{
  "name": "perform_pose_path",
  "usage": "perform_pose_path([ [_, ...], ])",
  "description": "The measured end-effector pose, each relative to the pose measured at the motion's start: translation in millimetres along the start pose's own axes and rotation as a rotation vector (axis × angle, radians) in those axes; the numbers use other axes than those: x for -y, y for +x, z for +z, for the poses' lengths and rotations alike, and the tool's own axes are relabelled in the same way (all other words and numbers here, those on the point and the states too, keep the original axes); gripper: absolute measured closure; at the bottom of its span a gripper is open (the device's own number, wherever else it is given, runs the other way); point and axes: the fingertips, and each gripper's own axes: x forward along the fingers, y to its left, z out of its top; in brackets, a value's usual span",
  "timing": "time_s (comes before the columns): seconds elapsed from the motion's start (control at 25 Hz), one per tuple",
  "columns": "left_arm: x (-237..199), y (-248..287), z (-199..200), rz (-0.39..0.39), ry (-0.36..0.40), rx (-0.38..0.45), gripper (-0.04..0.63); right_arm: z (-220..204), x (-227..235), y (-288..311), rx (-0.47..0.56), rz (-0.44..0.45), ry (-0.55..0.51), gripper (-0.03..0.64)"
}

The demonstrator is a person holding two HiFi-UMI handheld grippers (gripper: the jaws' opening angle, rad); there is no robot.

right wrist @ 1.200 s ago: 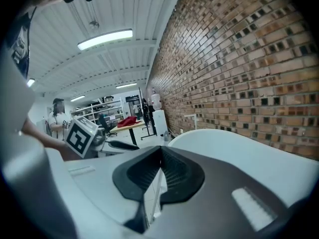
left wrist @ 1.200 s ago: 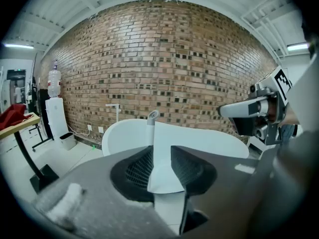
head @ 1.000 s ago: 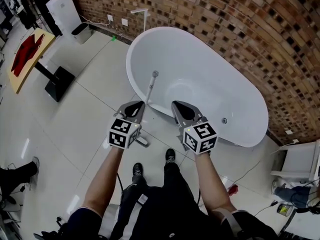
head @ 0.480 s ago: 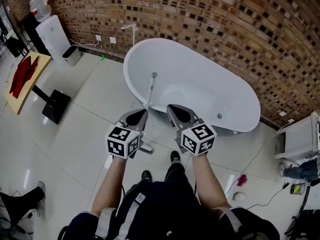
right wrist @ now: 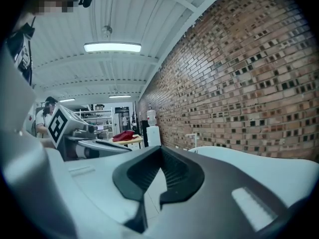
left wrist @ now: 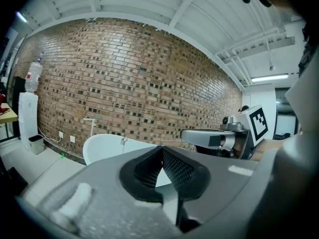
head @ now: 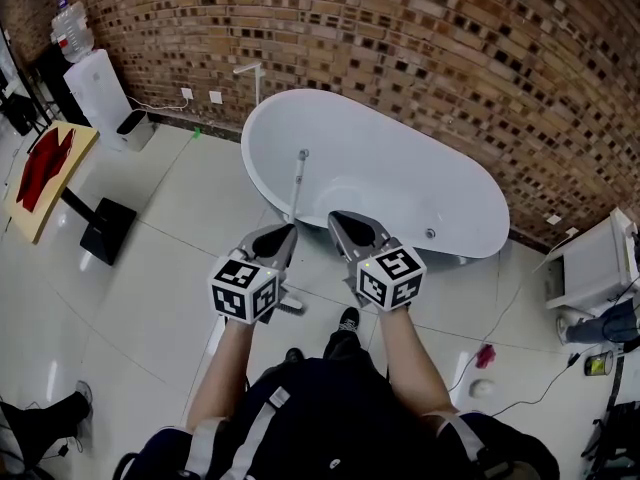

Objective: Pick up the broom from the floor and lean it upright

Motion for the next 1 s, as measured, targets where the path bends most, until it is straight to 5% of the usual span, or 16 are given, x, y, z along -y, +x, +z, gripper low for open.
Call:
perform_pose_path([
  [1.0,5.8,-3.0,-1.7,-0.047,0.013,-0.014,0.594,10.5,-3.7,-8.2,0.016,-0.024,-0.038,0.615],
])
